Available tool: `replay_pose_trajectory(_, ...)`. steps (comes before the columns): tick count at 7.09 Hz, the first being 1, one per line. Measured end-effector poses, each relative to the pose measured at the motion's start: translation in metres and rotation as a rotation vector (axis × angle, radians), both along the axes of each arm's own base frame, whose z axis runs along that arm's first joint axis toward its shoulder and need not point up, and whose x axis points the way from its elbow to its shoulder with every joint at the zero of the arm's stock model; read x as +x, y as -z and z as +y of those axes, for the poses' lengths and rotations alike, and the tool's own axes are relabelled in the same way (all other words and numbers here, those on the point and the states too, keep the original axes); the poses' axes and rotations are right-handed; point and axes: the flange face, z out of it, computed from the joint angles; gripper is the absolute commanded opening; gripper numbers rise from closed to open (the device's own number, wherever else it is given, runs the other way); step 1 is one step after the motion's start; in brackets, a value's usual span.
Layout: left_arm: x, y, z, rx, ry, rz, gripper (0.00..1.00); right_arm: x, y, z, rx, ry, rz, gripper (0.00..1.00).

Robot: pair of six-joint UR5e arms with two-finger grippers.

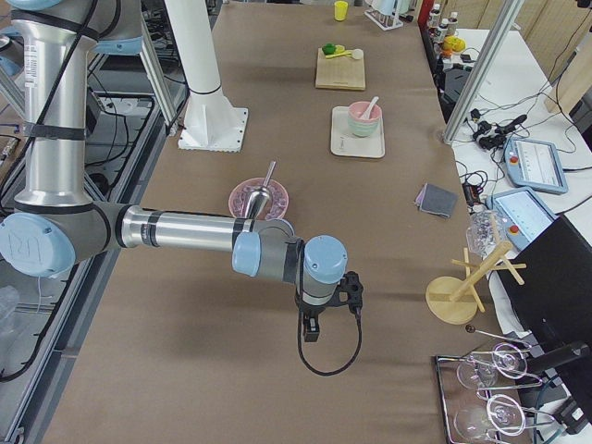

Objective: Stack pink bowl on green and place spoon

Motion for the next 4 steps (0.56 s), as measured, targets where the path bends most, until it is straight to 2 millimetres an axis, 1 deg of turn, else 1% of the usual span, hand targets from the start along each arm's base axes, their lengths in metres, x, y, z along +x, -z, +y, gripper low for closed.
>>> replay_pose_trajectory(4,-0.0001,0.0037,-0.0014,0.009,0.0,-0.001,0.98,0.0002,0.0015,-0.0013,0.005,0.0,0.002,1.0)
